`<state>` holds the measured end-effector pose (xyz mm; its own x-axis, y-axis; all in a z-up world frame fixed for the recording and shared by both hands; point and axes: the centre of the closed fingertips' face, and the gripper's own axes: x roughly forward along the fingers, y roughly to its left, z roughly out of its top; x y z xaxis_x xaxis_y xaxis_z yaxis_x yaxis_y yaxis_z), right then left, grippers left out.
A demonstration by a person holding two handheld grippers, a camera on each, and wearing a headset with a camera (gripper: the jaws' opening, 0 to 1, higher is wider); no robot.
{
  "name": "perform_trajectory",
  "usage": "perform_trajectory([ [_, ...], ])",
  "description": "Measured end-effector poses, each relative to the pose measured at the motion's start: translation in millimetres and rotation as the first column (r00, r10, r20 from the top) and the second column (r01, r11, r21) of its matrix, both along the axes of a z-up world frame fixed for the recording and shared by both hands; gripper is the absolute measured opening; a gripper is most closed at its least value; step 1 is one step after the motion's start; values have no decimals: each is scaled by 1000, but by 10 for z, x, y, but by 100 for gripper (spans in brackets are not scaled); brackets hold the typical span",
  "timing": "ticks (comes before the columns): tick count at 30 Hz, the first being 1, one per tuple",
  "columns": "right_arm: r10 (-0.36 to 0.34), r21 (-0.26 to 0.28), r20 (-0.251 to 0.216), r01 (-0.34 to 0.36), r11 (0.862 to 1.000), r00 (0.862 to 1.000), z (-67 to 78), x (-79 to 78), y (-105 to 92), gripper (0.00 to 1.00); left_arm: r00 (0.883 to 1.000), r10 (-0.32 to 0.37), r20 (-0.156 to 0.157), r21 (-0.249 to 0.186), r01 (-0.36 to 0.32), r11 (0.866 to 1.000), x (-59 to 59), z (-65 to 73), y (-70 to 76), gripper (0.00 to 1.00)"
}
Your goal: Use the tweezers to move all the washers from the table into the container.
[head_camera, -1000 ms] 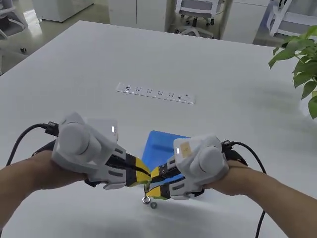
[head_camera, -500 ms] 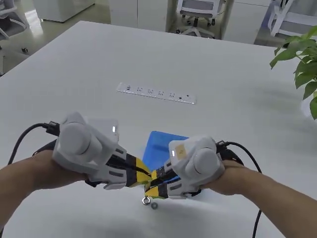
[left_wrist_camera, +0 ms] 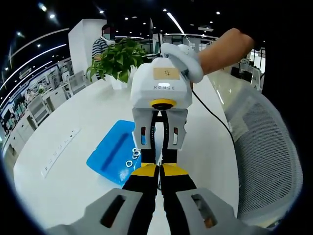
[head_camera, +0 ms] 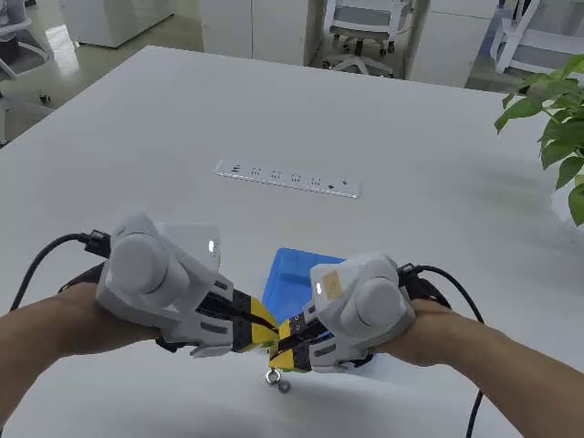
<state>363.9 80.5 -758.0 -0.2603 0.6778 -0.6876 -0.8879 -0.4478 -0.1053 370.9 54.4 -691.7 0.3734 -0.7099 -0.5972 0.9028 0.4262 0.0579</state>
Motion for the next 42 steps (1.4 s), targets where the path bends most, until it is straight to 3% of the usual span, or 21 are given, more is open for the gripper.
perform_trajectory([
  [12, -15, 4, -14, 15, 1000, 1000, 103, -2, -22, 8, 998, 70, -5, -96, -70, 993, 33, 152, 38, 29],
  [21, -29, 9, -25, 29, 1000, 999, 227, 36, -57, 8, 993, 114, -25, -118, -116, 986, 8, 76, 118, 47],
  [26, -45, 14, -33, 45, 999, 998, 308, 75, -78, 8, 989, 135, -55, -126, -141, 982, -19, 20, 146, 57],
  [33, -74, 42, -66, 77, 996, 995, 467, 127, -83, 8, 984, 161, -78, -148, -171, 974, -48, -14, 167, 67],
  [42, -99, 55, -66, 103, 993, 993, 599, 255, -146, 8, 979, 184, -91, -167, -197, 966, -71, -27, 185, 74],
])
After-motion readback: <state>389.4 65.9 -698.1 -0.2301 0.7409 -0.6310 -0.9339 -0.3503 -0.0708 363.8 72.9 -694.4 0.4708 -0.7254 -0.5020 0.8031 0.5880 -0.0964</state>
